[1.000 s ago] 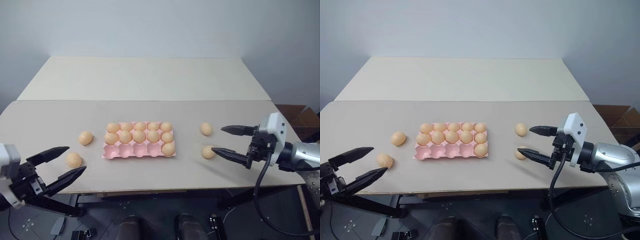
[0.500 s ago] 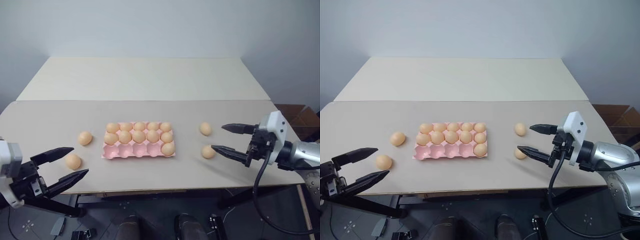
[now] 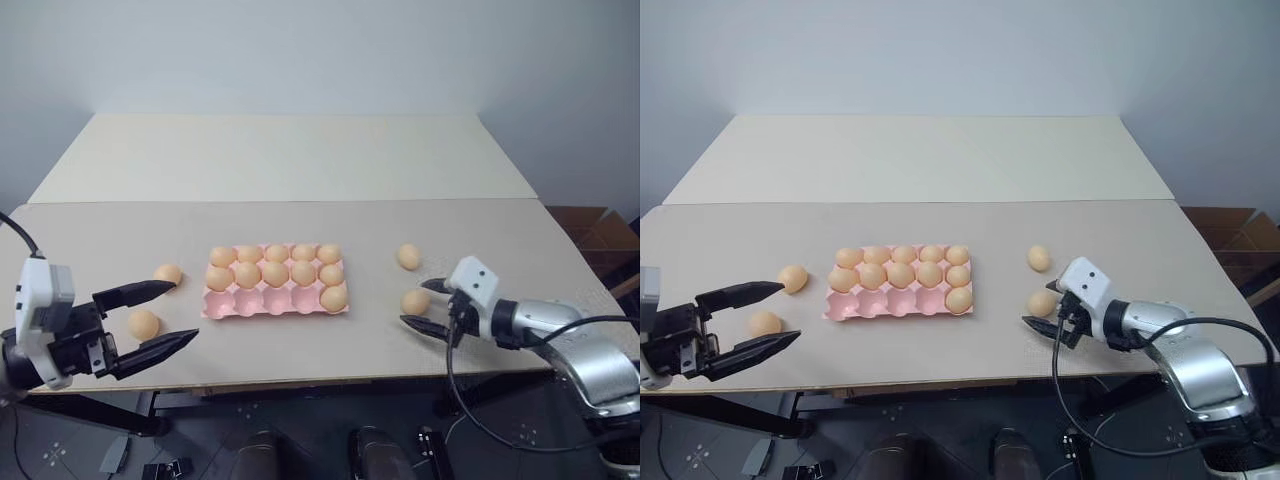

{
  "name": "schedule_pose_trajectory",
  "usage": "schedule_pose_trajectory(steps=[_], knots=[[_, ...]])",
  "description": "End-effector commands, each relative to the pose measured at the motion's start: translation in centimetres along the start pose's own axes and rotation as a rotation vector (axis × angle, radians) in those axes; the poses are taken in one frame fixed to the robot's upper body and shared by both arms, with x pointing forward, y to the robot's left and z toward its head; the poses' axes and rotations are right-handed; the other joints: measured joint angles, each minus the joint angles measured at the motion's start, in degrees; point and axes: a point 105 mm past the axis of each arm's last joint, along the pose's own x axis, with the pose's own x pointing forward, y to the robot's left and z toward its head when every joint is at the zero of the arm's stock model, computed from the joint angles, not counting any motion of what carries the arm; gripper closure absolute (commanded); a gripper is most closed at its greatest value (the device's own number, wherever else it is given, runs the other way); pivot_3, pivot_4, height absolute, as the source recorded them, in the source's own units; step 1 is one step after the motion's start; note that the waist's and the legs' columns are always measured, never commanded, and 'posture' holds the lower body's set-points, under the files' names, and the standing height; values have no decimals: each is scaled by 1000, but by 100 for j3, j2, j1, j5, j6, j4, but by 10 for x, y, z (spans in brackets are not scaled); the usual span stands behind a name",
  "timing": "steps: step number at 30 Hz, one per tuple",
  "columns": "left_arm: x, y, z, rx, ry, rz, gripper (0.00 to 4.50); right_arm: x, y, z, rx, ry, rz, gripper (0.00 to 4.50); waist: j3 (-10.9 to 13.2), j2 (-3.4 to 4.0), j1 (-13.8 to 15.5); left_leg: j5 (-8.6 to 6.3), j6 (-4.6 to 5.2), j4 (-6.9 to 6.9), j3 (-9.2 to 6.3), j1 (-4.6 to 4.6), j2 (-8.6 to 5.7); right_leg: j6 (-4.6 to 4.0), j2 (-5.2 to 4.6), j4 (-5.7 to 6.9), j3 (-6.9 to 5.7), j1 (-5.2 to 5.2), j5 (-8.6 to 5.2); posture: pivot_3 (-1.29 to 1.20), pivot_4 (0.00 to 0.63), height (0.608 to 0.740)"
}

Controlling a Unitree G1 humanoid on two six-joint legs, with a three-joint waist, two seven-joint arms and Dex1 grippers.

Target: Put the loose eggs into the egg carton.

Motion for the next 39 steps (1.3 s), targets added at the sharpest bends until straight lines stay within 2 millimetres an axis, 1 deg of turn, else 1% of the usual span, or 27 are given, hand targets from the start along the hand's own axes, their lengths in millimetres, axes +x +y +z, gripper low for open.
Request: schedule_pose_trajectory(steps=[1,4,7,8,10,11,14,16,18,20,21,25,29,31,32,33,34,35,36,39], knots=[[-1,-1,3,22,0,-7,66,12,-11,-8,14,47,-67,0,0,-1,1,0,0,0,-1,-6,-1,-1,0,-1,-1,-4,0,0,150,740],[-1,-2,3,24,3,-6,0,17,-13,-10,26,60,-73,618,0,0,-13,-1,2,-1,-2,-5,-1,0,1,0,-1,-3,1,0,150,740],[-2,-2,4,27,3,-3,0,17,-13,-5,40,38,-76,1637,0,-1,-12,-1,2,-1,-3,-5,-1,0,1,0,-3,-2,0,0,150,740],[-2,-2,4,27,4,-1,0,17,-13,-3,46,36,-74,1863,0,-1,-12,-1,2,-1,-3,-3,-1,1,1,1,-3,-1,0,0,150,740],[-3,-2,5,28,5,1,0,16,-11,3,35,17,-69,1918,0,0,-13,-1,2,-1,-3,-4,-1,1,1,1,-3,-1,0,0,150,740],[-3,-2,5,29,6,2,0,15,-9,7,22,6,-65,1918,0,-1,-13,-1,2,-1,-3,-3,-1,1,1,1,-2,-1,1,0,150,740],[-3,-2,5,31,6,4,0,15,-3,29,-16,-54,-59,1918,0,0,-13,-1,2,-1,-3,-4,0,3,2,2,-3,-2,1,0,150,740],[-4,-1,5,32,5,7,0,19,8,54,-41,-126,-23,1918,1,0,-49,-1,2,-1,-2,-3,2,4,3,3,-2,-3,2,0,150,740],[-5,0,6,33,3,9,0,28,28,77,-78,-189,43,1918,1,1,-78,-1,1,-1,-3,-2,3,5,4,6,-2,-4,3,0,150,740],[-6,1,6,32,4,12,0,40,46,94,-91,-230,102,1918,1,1,-98,-1,1,-1,-6,2,7,8,9,10,-2,-3,4,0,150,740],[-6,1,5,31,4,14,0,45,53,99,-92,-241,121,1918,1,1,-98,-1,1,-1,-8,2,9,8,11,11,-3,-3,4,0,150,740],[-6,2,4,30,5,22,0,77,72,113,-90,-234,150,1918,1,2,-87,-1,1,-1,-12,-1,10,2,11,17,-9,-7,5,0,150,740],[-7,2,5,34,2,28,0,98,81,112,-100,-198,164,1918,2,2,-54,0,0,-1,-10,-7,0,0,-2,12,-14,-7,5,0,150,740],[-7,1,5,36,2,32,0,103,82,111,-98,-183,166,1918,1,2,-64,0,0,-1,-7,-12,-1,-1,-4,4,-12,-8,6,0,150,740],[-8,1,5,36,2,33,0,104,82,111,-98,-178,168,1212,1,2,-67,0,0,-1,-7,-14,-2,1,-6,3,-11,-9,7,0,150,740],[-9,0,5,37,2,36,0,104,82,111,-95,-180,168,1020,1,2,-68,0,0,-1,-6,-14,-2,2,-6,3,-11,-9,7,0,150,740],[-9,0,5,37,2,38,0,104,82,112,-94,-185,169,717,1,2,-71,0,0,-1,-7,-14,-2,3,-5,3,-12,-10,8,0,150,740],[-10,0,5,37,2,39,0,103,82,114,-97,-192,168,315,1,2,-73,-1,0,-1,-7,-14,-1,6,-4,5,-13,-12,9,0,150,740],[-10,0,5,37,3,40,0,102,81,115,-100,-197,167,43,1,2,-76,-1,0,-1,-7,-14,1,9,-2,7,-13,-13,11,0,150,740],[-10,1,5,37,5,43,0,92,73,124,-99,-239,141,43,2,3,-76,0,0,-1,-12,-11,5,10,4,17,-18,-15,12,0,150,740]])
